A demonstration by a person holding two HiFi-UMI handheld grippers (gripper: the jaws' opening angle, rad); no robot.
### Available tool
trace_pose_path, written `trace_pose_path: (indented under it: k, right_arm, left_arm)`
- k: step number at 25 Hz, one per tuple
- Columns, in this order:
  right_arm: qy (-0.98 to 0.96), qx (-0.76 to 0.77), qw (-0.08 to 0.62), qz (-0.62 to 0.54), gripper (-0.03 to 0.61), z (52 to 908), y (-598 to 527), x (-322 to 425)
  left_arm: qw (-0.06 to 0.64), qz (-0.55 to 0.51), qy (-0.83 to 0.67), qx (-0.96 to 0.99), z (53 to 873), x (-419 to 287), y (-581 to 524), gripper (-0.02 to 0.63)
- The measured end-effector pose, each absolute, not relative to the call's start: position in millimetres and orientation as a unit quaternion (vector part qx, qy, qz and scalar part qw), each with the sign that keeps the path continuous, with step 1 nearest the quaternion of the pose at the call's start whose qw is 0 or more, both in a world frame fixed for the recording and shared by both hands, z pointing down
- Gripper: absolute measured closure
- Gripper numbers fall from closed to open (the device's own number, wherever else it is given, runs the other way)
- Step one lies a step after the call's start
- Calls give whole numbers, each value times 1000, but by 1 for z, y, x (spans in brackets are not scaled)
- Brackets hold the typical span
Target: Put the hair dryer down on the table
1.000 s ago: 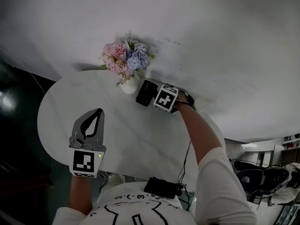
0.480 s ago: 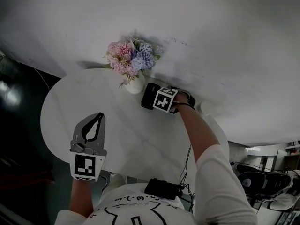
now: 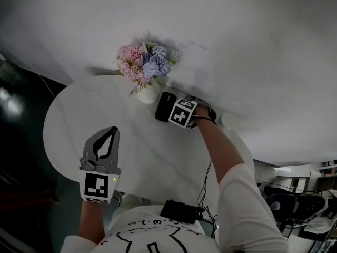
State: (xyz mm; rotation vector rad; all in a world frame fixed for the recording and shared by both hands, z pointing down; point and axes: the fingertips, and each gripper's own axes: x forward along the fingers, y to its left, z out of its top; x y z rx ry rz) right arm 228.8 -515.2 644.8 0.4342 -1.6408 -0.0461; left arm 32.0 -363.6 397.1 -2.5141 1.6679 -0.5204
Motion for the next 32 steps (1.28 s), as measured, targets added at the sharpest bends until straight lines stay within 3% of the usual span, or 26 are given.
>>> trace_pose_path:
  k: [6,15,20,22,25,32]
  right_arm:
    - [-730,211,648,-56,304,627,-514,224]
    - [-754,291,589,-20,313,578,-498,215]
    - [-762,328,558,-28,447,543,-479,208]
    - [-763,345,546,-29,465,530,-470,206]
    - [-762,380,524,-26,578,514,-460,206]
    - [-769,430,473,-1,580,484,-424,201]
  left_arm:
    - [58,-171,528,-830,396,45,-359,594]
    - [84,-143,492,-855,372,52,-357,594]
    - [89,-117,475,-868,359,46,-354,594]
    - [87,-107,470,-872,354,43,-351,594]
    - [87,-96,459,-879,348,39,-349,594]
    - [92,-77,434,-893,338,29,-339,594]
